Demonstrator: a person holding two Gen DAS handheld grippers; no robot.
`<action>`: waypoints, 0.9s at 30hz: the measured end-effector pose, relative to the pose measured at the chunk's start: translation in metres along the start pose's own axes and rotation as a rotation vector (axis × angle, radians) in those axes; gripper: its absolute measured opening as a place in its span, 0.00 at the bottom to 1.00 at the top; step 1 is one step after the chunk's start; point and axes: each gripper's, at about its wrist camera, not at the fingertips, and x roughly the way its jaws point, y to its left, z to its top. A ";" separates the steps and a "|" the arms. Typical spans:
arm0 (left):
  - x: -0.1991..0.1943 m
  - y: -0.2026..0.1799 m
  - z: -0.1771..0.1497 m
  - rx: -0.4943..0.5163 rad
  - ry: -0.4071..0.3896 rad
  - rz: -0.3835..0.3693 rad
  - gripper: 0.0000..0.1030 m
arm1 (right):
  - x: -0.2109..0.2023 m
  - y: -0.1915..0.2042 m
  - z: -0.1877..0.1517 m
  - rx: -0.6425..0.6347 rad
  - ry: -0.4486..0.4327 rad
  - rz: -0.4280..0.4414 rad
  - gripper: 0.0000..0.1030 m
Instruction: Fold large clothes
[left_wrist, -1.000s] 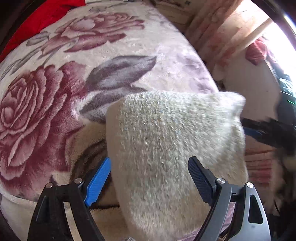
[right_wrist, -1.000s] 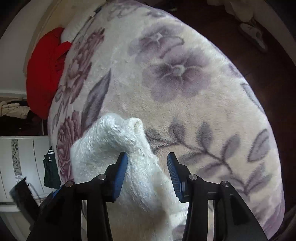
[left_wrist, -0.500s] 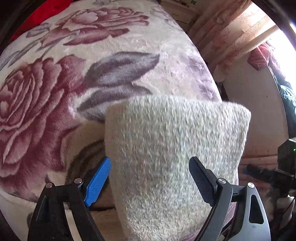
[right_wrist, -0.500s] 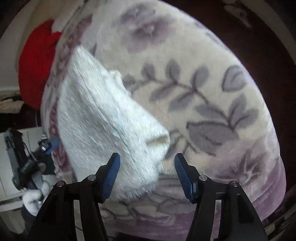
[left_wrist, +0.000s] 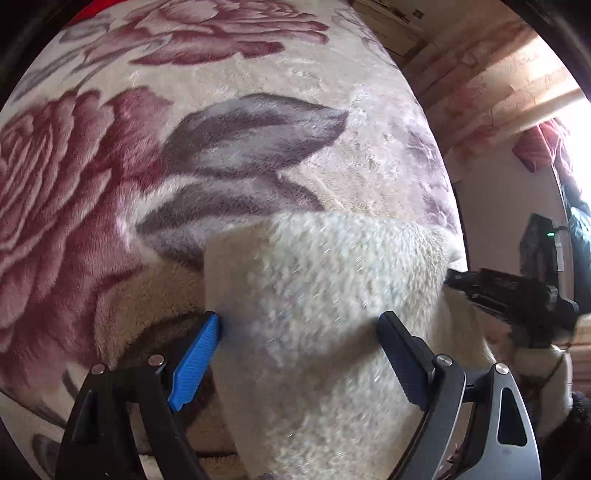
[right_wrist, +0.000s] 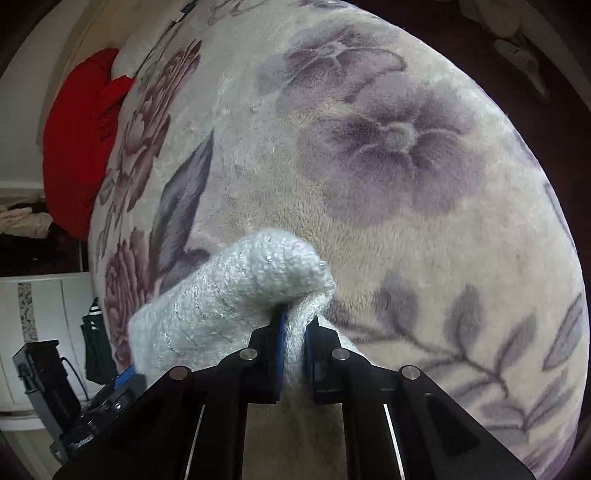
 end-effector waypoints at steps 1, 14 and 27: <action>0.002 0.004 -0.002 -0.017 0.005 -0.008 0.85 | 0.013 0.000 0.003 -0.015 0.018 -0.032 0.09; -0.006 0.007 -0.014 -0.032 -0.009 0.024 0.85 | -0.110 -0.007 -0.018 0.115 -0.060 0.146 0.22; 0.013 0.025 -0.020 -0.044 0.012 0.049 0.85 | 0.079 0.098 -0.010 -0.199 0.357 -0.066 0.18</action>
